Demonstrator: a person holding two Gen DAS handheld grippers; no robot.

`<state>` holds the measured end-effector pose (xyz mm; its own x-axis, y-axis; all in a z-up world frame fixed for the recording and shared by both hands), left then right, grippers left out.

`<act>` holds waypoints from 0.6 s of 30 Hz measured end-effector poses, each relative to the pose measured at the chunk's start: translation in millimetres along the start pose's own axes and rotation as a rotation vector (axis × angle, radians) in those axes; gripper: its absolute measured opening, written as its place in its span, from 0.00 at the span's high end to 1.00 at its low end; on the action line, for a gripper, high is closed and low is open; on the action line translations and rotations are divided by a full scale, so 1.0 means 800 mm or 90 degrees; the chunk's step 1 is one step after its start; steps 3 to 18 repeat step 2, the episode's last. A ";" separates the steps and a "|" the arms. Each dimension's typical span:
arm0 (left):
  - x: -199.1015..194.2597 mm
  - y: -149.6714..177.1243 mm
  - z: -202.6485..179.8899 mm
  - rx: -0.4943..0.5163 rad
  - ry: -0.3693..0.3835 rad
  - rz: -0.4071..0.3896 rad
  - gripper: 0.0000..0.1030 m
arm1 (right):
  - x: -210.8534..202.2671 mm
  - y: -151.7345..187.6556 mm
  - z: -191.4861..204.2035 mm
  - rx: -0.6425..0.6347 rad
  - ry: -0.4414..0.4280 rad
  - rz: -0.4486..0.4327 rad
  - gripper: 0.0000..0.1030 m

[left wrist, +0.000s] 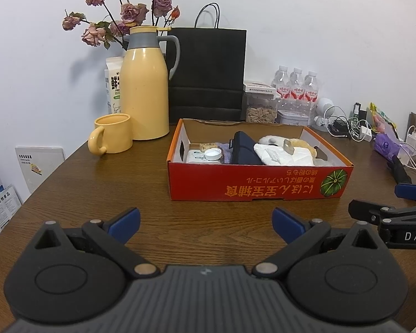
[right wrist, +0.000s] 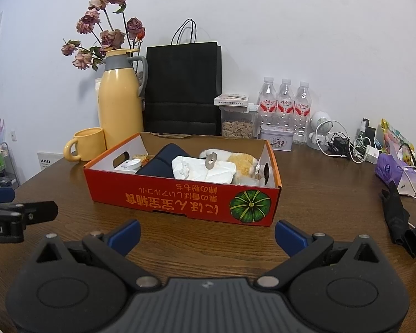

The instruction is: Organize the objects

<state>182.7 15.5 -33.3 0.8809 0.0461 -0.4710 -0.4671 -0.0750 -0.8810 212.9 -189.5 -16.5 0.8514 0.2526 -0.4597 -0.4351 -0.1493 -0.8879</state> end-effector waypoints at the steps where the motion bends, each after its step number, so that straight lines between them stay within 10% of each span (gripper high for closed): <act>1: 0.000 0.000 0.000 0.000 -0.001 0.001 0.00 | 0.002 0.002 0.000 0.000 0.000 0.001 0.00; 18: 0.001 0.000 0.001 0.000 -0.003 0.003 0.00 | 0.002 0.002 -0.001 0.000 0.000 0.001 0.00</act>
Point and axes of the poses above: each gripper's, at about its wrist camera, not at the fingertips, and x roughly the way its jaws point, z to its left, y to its underside, the point moved 10 cm from there along x, roughly the way its jaws point, and after that the axes turned 1 degree about -x, right-handed, at the moved point
